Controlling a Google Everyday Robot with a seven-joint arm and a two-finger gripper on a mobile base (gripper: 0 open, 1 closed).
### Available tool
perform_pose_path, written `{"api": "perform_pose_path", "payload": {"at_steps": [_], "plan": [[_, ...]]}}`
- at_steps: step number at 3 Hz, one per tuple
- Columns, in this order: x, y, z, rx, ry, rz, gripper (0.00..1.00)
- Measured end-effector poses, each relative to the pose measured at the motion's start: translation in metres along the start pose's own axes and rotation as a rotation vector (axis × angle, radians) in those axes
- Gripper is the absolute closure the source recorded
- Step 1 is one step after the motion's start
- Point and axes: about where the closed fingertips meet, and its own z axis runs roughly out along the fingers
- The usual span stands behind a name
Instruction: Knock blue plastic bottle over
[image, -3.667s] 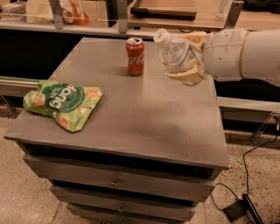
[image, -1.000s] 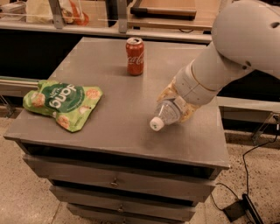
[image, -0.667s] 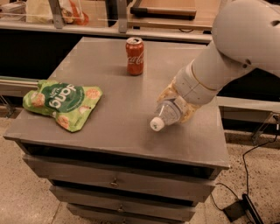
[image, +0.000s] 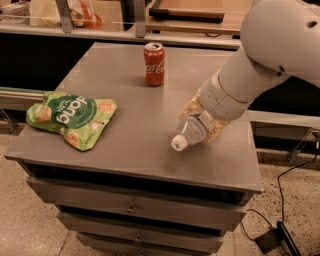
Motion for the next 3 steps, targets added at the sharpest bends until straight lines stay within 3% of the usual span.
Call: {"api": "perform_pose_path", "payload": {"at_steps": [2, 3], "plan": [[-0.0039, 0.002, 0.0001, -0.003, -0.028, 0.007, 0.0], [-0.0033, 0.0011, -0.0005, 0.002, -0.03, 0.01, 0.0]]}}
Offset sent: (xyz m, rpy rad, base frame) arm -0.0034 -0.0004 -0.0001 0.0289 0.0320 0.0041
